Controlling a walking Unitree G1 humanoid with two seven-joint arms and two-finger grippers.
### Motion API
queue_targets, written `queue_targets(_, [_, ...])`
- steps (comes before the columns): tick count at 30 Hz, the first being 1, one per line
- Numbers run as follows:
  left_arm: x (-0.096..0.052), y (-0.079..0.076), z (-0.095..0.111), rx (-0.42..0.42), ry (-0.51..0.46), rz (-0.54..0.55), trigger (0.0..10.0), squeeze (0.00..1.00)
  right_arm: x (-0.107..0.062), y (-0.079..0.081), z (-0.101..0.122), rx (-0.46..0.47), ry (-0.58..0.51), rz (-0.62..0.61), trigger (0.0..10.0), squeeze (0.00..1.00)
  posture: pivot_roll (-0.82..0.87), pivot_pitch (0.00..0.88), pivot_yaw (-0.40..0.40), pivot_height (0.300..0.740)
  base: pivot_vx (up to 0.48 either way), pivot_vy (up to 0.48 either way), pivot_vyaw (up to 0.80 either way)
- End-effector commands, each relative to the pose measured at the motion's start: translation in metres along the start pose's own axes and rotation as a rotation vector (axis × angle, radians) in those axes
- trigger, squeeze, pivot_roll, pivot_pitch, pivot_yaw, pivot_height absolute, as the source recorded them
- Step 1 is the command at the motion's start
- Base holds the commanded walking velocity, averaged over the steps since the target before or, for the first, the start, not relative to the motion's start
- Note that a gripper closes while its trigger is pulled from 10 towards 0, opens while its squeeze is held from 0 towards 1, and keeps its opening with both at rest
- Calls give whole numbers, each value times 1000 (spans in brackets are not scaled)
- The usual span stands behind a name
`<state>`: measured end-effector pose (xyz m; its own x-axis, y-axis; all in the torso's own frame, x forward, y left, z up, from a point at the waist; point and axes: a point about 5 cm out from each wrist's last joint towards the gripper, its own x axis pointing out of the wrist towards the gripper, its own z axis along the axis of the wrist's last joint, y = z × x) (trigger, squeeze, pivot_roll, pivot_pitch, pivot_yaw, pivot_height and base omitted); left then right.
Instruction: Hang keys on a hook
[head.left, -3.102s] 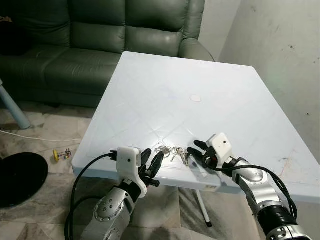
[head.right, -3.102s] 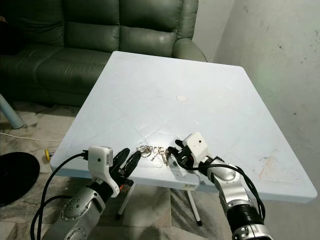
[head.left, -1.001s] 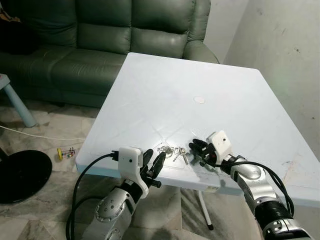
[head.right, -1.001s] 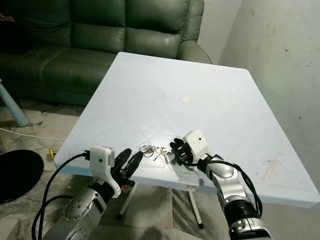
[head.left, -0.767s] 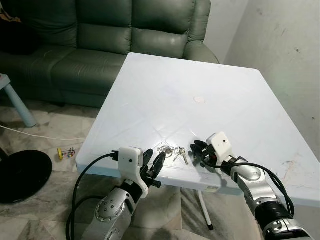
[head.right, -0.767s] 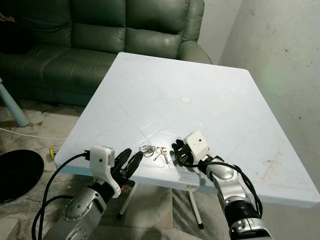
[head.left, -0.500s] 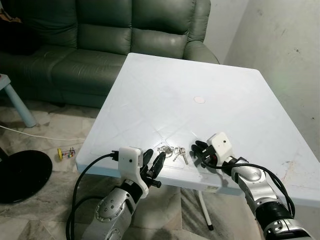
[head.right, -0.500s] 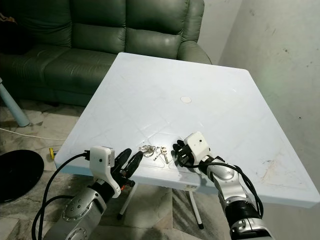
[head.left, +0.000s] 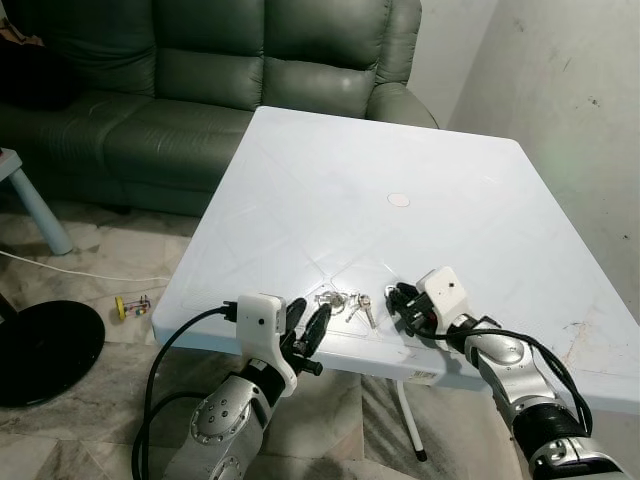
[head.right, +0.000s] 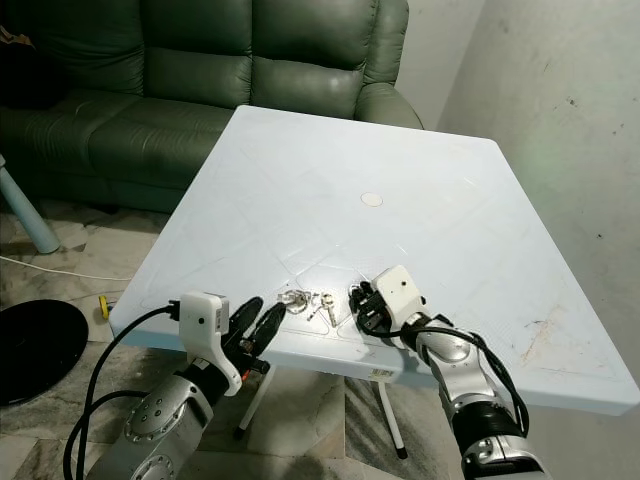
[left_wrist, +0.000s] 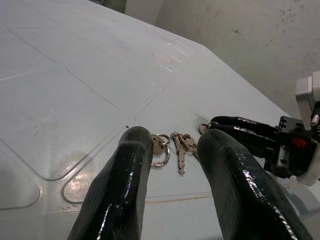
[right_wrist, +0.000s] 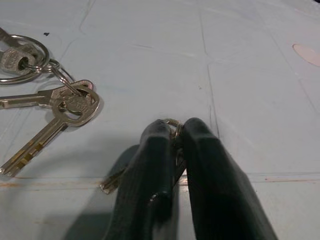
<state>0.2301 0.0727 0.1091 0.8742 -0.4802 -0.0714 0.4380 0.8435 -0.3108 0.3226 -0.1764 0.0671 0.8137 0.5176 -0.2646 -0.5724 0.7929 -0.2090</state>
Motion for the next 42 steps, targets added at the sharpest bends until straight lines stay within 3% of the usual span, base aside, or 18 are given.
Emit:
queue_targets(1, [1, -5, 5, 2, -19, -27, 10000, 0, -1, -8, 4, -7, -10, -30, 1922, 0, 150, 15, -115, 740, 0, 0, 0])
queue_targets(2, [1, -5, 5, 2, -19, -26, 10000, 0, -1, -8, 4, -9, -6, -31, 2784, 0, 150, 15, -115, 740, 0, 0, 0])
queue_targets(3, [1, -5, 5, 1, -19, -26, 10000, 0, 0, -9, 3, -9, 3, -34, 4353, 0, 150, 15, -115, 740, 0, 0, 0])
queue_targets(5, [1, -5, 5, 1, -19, -26, 10000, 0, 0, -9, 3, -8, 5, -36, 4353, 0, 150, 15, -115, 740, 0, 0, 0])
queue_targets(6, [2, -5, 6, 3, -19, -26, 10000, 0, 0, -8, 4, -3, 0, -21, 8275, 0, 151, 14, -115, 740, 0, 0, 0])
queue_targets(7, [2, -5, 6, 3, -19, -26, 10000, 0, 0, -8, 4, -3, 0, -21, 8275, 0, 151, 14, -115, 740, 0, 0, 0])
queue_targets(8, [2, -5, 5, 3, -19, -25, 10000, 0, 0, -9, 5, -9, 1, -20, 10000, 0, 152, 12, -116, 740, 0, 0, 0])
queue_targets(16, [2, -4, 6, 4, -21, -23, 10000, 0, 1, -10, 4, -7, 9, -24, 10000, 0, 155, 11, -117, 740, 0, 0, 0])
queue_targets(17, [2, -4, 6, 5, -22, -24, 10000, 0, 1, -11, 2, 32, 20, -25, 10000, 0, 154, 11, -117, 740, 0, 0, 0])
queue_targets(18, [2, -4, 6, 5, -22, -24, 10000, 0, 1, -11, 2, 47, 23, -26, 10000, 98, 154, 11, -117, 740, 0, 0, 0])
queue_targets(19, [2, -4, 6, 5, -22, -24, 10000, 0, 1, -12, 2, 56, 24, -27, 10000, 98, 154, 11, -117, 740, 0, 0, 0])
queue_targets(20, [3, -4, 6, 5, -21, -25, 10000, 0, 1, -12, 2, 50, 29, -30, 10000, 1000, 153, 9, -116, 740, 0, 0, 0])
queue_targets(22, [3, -4, 6, 5, -22, -27, 10000, 0, 2, -13, 2, 24, 55, -43, 10000, 1000, 152, 9, -116, 740, 0, 0, 0])
queue_targets(23, [3, -4, 6, 5, -22, -27, 10000, 0, 2, -12, 1, 33, 49, -26, 10000, 122, 152, 9, -116, 740, 0, 0, 0])
queue_targets(24, [3, -4, 6, 5, -22, -28, 10000, 0, 2, -11, 1, 39, 42, -9, 10000, 0, 151, 11, -115, 740, 0, 0, 0])
queue_targets(42, [2, -5, 6, 7, -20, -35, 10000, 0, -2, -15, 0, 50, 38, -6, 10000, 0, 152, 10, -113, 740, 0, 0, 0])
